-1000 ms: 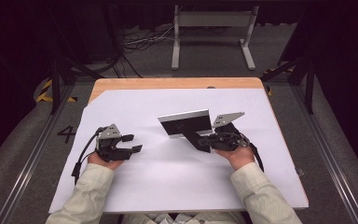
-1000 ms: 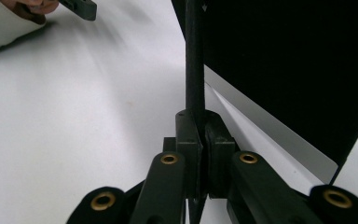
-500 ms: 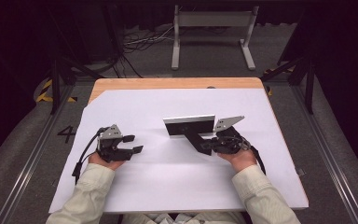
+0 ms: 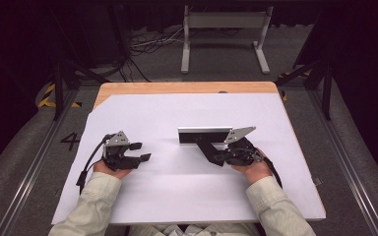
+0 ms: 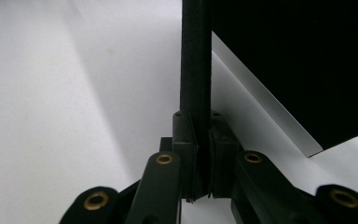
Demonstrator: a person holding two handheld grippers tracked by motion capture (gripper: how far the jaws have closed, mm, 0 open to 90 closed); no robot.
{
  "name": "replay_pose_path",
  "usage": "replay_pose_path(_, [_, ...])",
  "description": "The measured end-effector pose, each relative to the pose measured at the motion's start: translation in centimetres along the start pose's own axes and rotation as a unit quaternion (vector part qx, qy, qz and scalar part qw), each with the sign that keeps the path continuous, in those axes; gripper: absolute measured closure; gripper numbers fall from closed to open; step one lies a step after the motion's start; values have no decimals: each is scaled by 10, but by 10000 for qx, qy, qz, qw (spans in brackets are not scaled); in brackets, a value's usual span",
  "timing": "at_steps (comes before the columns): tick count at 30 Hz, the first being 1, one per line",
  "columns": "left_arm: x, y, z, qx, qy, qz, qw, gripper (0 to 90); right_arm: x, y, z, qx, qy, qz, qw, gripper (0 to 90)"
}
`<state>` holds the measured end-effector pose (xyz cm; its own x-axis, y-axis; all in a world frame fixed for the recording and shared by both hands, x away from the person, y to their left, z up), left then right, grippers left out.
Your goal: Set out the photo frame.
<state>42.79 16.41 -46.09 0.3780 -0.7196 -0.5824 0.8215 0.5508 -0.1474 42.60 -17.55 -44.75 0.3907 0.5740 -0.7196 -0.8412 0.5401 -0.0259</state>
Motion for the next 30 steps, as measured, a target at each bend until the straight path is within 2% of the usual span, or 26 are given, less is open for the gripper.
replay_pose_path(12, [2, -5, 4, 52, 1, 34, 10000, 408, -8, 0, 0, 73, -82, -156, 9998, 756])
replay_pose_path(14, [0, -8, 7, 89, -9, 35, 10000, 408, -17, -1, 1, 42, -240, -111, 9996, 737])
replay_pose_path(18, [0, -11, 13, 83, 14, 95, 9999, 413, -26, -2, 0, 6, -299, -209, 9993, 731])
replay_pose_path(20, [0, -12, 14, 99, 25, 76, 9999, 416, -29, -4, 0, -6, -270, -273, 9993, 726])
replay_pose_path(21, [-1, -13, 17, 150, -36, -27, 9999, 418, -32, -5, 0, 17, -288, -303, 9991, 724])
replay_pose_path(26, [-3, -16, 24, 136, -125, -217, 9996, 416, -42, -10, -1, 47, -359, -426, 9984, 722])
replay_pose_path(30, [-1, -15, 28, 89, -76, -228, 9997, 417, -49, -14, -3, 100, -432, -508, 9977, 711])
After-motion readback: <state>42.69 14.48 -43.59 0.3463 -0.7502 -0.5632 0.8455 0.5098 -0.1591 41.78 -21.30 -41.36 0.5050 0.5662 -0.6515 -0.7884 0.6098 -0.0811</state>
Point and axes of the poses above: each handheld gripper's, and its own axes: x roughly forward along the jaws, z roughly out of its top, y roughly to its left, the point moved 5 cm from there along x, roughly forward along the jaws, and after that the axes turned 4 degrees about -z, right-handed, at the moved point
